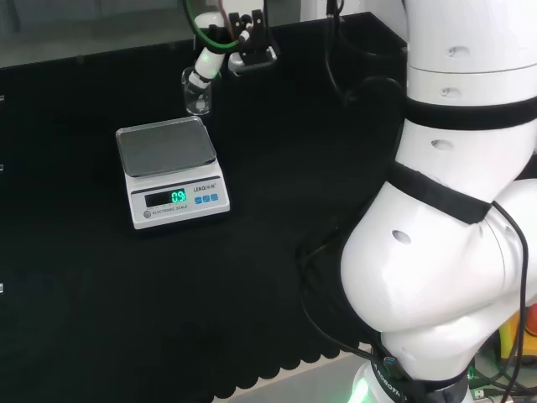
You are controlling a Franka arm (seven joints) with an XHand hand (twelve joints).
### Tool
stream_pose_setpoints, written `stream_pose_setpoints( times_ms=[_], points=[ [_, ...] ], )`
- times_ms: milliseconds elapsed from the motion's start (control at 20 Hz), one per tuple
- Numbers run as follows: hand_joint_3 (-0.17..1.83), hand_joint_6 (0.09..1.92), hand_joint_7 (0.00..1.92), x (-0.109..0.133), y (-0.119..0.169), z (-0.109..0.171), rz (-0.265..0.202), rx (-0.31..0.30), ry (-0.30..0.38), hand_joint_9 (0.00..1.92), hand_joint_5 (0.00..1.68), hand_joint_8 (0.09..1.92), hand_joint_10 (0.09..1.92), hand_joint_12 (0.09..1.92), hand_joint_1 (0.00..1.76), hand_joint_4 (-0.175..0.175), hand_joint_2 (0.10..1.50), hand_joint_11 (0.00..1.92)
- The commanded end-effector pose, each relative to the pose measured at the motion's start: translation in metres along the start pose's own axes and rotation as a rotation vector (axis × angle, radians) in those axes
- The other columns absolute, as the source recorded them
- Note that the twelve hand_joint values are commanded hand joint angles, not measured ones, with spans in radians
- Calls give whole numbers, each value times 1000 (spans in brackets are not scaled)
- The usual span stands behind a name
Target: Put the beaker on the electronic balance.
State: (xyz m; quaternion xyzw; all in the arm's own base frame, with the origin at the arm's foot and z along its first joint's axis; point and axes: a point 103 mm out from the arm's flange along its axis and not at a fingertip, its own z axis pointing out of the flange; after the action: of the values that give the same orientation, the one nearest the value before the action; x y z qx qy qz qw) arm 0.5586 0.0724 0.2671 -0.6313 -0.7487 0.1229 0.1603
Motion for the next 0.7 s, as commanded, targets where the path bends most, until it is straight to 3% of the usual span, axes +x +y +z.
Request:
stream_pose_setpoints(
  times_ms=[50, 700],
  points=[
    [566, 752, 1011, 28, 22, 13, -45, 26, 11, 1205, 1101, 897, 369, 789, 984, -175, 599, 1310],
    [569, 755, 1011, 50, 52, 42, -66, 47, 47, 1202, 1101, 899, 369, 791, 985, -175, 597, 1301]
  ],
)
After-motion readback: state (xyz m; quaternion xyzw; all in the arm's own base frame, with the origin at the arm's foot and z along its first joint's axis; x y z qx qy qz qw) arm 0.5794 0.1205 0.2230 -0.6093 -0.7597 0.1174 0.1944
